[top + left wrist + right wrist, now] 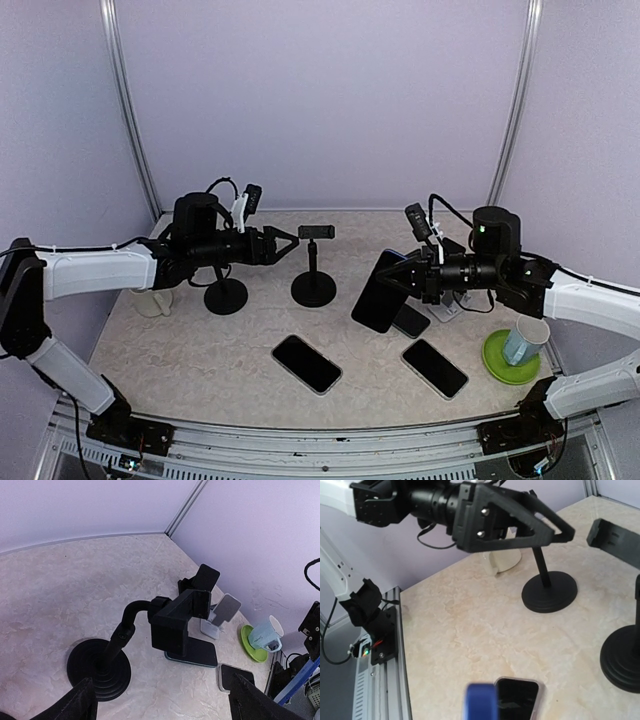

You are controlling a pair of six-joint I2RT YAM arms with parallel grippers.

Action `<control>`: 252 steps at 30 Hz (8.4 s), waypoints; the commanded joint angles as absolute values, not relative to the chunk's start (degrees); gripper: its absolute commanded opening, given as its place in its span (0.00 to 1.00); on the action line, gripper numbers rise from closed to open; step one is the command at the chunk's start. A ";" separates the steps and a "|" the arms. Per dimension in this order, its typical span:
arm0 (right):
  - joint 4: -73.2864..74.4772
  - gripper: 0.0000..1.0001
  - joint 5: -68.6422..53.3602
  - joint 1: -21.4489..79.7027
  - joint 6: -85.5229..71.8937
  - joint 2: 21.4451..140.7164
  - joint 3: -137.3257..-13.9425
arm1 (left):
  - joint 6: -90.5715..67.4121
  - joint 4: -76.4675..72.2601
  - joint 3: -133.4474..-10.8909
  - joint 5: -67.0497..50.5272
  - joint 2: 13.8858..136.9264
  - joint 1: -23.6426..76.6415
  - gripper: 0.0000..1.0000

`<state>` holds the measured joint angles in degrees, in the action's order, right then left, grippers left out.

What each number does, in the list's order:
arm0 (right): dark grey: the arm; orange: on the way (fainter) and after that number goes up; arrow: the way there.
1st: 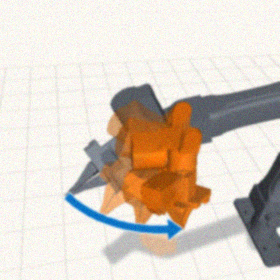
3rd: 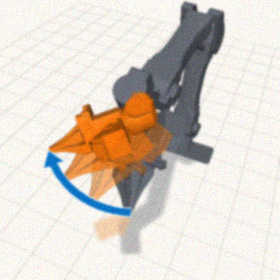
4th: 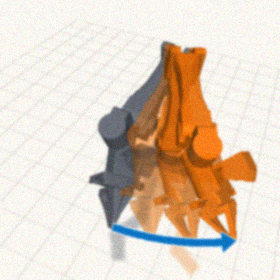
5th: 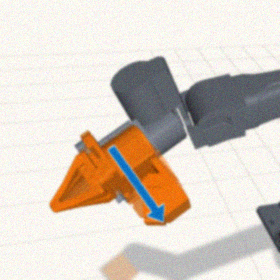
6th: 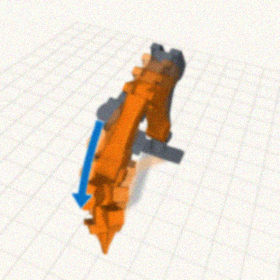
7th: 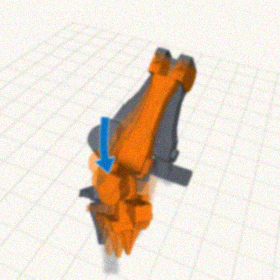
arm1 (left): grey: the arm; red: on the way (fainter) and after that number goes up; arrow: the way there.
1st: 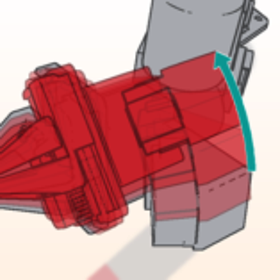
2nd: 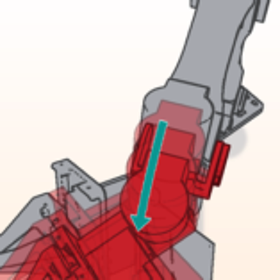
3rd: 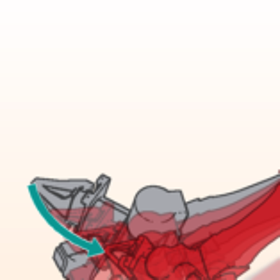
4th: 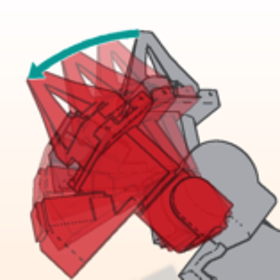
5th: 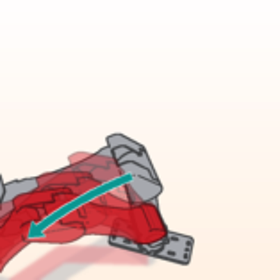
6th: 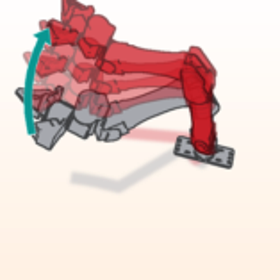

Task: Place the phone on the phone stand
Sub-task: Pick up the phone stand from the center of the board, then place the phone stand at the center of the board, then hold the phone stand at the center of the board.

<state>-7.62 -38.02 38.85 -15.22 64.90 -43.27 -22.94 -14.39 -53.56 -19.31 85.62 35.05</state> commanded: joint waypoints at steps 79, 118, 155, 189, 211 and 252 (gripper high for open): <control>-12.13 0.00 -37.79 38.32 -17.23 65.30 -41.40 | -25.13 -22.76 -66.08 -38.00 101.25 32.06 0.28; -12.74 0.00 -38.14 38.32 -17.84 65.51 -40.87 | -34.29 -42.17 -55.61 -37.39 104.23 34.19 0.11; 8.20 0.00 -49.28 38.28 -2.65 65.92 -59.97 | -26.50 -37.80 -62.96 -51.73 101.39 42.15 0.13; 11.29 0.00 -40.82 38.21 -1.16 61.46 -61.44 | -18.16 -24.37 -65.06 -52.10 100.37 41.22 0.65; 12.85 0.00 -39.00 38.23 -0.35 61.18 -61.92 | -14.96 -17.88 -68.18 -51.53 101.79 41.13 0.57; 13.10 0.00 -38.32 38.12 0.00 62.11 -61.81 | -12.94 -12.17 -70.65 -49.68 102.85 41.62 0.47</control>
<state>14.13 -38.44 38.83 -0.62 62.35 -60.05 -13.63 -13.26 -68.95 -50.48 102.15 41.30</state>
